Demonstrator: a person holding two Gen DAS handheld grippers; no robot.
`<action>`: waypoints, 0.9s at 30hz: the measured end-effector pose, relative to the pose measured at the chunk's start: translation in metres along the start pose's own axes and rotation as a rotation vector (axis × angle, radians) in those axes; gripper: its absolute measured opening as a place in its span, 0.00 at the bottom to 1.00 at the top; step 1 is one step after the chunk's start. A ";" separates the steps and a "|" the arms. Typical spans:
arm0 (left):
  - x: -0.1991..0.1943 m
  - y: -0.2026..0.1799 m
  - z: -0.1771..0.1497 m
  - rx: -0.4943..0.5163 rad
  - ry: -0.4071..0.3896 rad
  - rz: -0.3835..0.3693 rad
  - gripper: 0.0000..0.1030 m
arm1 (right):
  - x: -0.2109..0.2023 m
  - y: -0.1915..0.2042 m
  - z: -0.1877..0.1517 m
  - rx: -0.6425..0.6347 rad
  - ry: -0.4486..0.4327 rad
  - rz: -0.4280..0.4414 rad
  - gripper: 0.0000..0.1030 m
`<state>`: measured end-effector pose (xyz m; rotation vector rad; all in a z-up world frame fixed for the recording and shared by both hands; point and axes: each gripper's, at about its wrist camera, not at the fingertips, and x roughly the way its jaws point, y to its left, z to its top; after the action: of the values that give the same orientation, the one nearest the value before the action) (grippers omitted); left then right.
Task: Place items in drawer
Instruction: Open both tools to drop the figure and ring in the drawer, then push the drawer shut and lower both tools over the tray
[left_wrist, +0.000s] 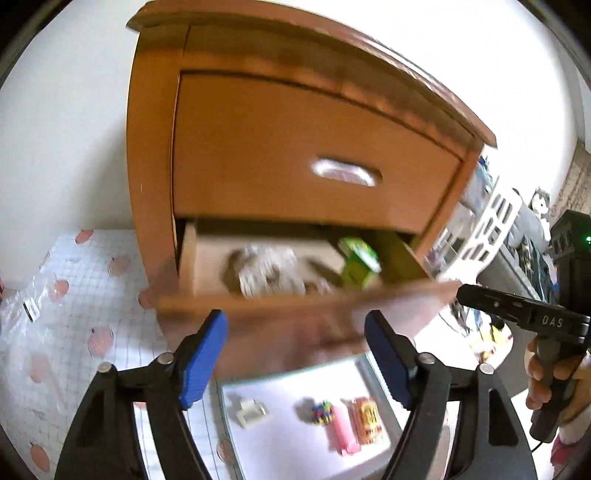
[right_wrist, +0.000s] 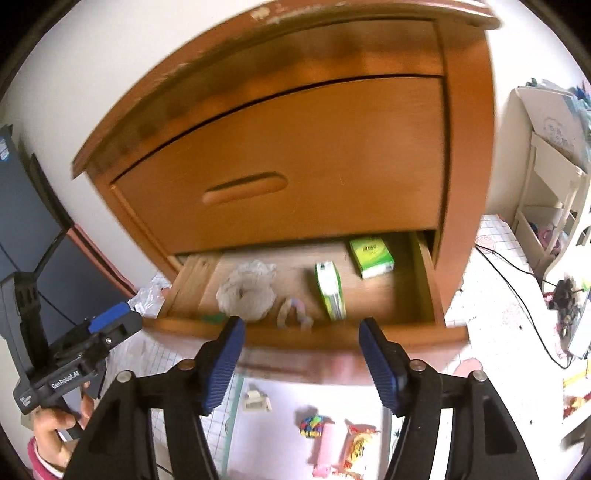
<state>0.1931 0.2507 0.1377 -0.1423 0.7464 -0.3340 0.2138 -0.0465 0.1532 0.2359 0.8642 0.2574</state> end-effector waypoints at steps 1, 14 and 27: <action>0.002 -0.001 -0.009 -0.002 0.016 -0.002 0.77 | -0.003 -0.002 -0.010 0.003 0.001 0.007 0.72; 0.097 0.004 -0.129 -0.090 0.278 0.033 0.79 | 0.075 -0.044 -0.132 0.083 0.251 -0.057 0.94; 0.183 -0.010 -0.154 -0.156 0.431 -0.002 0.79 | 0.162 -0.070 -0.190 0.076 0.487 -0.147 0.95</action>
<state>0.2101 0.1766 -0.0899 -0.2220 1.2001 -0.3114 0.1769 -0.0420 -0.1032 0.1809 1.3699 0.1446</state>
